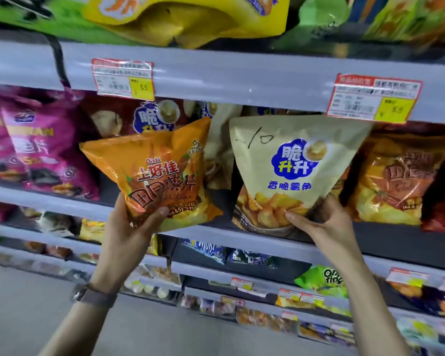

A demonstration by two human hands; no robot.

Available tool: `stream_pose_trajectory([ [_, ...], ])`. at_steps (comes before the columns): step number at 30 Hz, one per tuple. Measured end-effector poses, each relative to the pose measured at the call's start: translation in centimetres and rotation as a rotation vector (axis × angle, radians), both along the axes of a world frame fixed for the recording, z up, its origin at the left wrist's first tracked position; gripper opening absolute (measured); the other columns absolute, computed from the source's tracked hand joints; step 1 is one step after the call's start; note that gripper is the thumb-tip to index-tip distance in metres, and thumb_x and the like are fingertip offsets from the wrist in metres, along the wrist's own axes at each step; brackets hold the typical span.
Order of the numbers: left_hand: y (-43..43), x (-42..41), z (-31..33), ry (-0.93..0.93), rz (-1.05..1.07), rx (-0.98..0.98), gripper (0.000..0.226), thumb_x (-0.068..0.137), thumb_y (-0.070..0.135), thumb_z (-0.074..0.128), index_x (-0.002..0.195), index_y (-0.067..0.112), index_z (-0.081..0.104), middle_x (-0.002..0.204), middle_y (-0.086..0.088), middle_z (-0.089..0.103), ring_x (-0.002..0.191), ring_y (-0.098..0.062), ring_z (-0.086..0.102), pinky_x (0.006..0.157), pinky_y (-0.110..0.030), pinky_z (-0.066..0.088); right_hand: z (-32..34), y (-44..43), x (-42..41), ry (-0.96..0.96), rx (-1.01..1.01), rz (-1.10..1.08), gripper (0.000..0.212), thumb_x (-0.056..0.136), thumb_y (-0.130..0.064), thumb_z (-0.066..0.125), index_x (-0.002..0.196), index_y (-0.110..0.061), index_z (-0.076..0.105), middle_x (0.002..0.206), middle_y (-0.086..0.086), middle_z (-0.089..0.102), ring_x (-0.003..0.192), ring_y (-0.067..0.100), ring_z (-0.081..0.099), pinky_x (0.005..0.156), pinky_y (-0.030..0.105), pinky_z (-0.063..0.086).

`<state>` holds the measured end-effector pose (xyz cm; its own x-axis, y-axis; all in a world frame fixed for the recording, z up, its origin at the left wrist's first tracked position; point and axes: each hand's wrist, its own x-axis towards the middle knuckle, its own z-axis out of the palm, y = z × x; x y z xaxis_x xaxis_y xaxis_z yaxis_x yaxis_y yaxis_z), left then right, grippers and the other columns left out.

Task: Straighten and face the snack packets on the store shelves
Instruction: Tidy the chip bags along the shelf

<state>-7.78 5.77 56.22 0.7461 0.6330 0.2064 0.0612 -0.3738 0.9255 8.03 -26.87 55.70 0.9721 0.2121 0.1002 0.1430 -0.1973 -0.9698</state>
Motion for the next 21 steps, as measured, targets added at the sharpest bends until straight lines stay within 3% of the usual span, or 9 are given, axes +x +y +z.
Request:
stream_pose_trajectory([
  [4,1.3,-3.5,-0.5,-0.037,0.036,-0.062,0.056,0.084,0.037,0.087,0.132,0.025,0.062,0.116,0.008,0.077,0.107,-0.014,0.074,0.086,-0.034,0.061,-0.5,3.8,-0.4,0.003,-0.006,0.03,0.059,0.076,-0.022,0.092,0.127,-0.025,0.063,0.115,-0.013,0.076,0.111,0.007,0.07,0.102,0.043,0.054],
  [7,2.3,-6.1,-0.8,-0.049,0.112,-0.048,0.062,0.08,0.049,0.085,0.133,0.026,0.062,0.118,0.005,0.077,0.108,-0.017,0.074,0.089,-0.041,0.059,-1.0,7.2,-1.0,-0.01,-0.023,0.008,0.055,0.073,-0.032,0.093,0.119,-0.029,0.063,0.108,-0.012,0.076,0.105,0.008,0.07,0.098,0.044,0.055],
  [10,2.7,-8.6,-0.8,-0.06,0.142,-0.052,0.056,0.084,0.035,0.084,0.134,0.022,0.062,0.115,0.009,0.077,0.104,-0.01,0.074,0.089,-0.038,0.059,-1.3,10.5,-2.1,-0.02,-0.037,-0.001,0.052,0.073,-0.04,0.093,0.113,-0.029,0.062,0.105,-0.013,0.075,0.101,0.006,0.07,0.094,0.041,0.056],
  [13,2.4,-11.0,-0.9,-0.073,0.146,-0.053,0.057,0.081,0.033,0.08,0.133,0.02,0.062,0.11,0.022,0.075,0.099,-0.001,0.073,0.083,-0.025,0.058,-1.2,13.5,-3.2,-0.022,-0.061,0.028,0.054,0.077,-0.041,0.09,0.12,-0.028,0.062,0.111,-0.017,0.073,0.103,-0.002,0.067,0.09,0.032,0.052],
  [16,1.8,-12.7,-1.2,-0.083,0.121,-0.087,0.055,0.082,0.03,0.081,0.133,0.023,0.061,0.11,0.019,0.077,0.099,-0.003,0.074,0.079,-0.018,0.06,-1.0,15.3,-4.2,-0.016,-0.1,0.024,0.062,0.081,-0.042,0.087,0.132,-0.021,0.059,0.119,-0.011,0.069,0.11,0.01,0.063,0.093,0.033,0.048],
  [21,0.1,-13.7,-1.3,-0.08,0.046,-0.105,0.05,0.084,0.025,0.081,0.131,0.025,0.061,0.107,0.026,0.075,0.096,0.003,0.072,0.075,-0.013,0.056,-0.6,15.4,-5.3,0.003,-0.11,-0.033,0.071,0.085,-0.039,0.084,0.143,-0.019,0.048,0.121,-0.012,0.06,0.112,0.01,0.056,0.094,0.03,0.044],
])
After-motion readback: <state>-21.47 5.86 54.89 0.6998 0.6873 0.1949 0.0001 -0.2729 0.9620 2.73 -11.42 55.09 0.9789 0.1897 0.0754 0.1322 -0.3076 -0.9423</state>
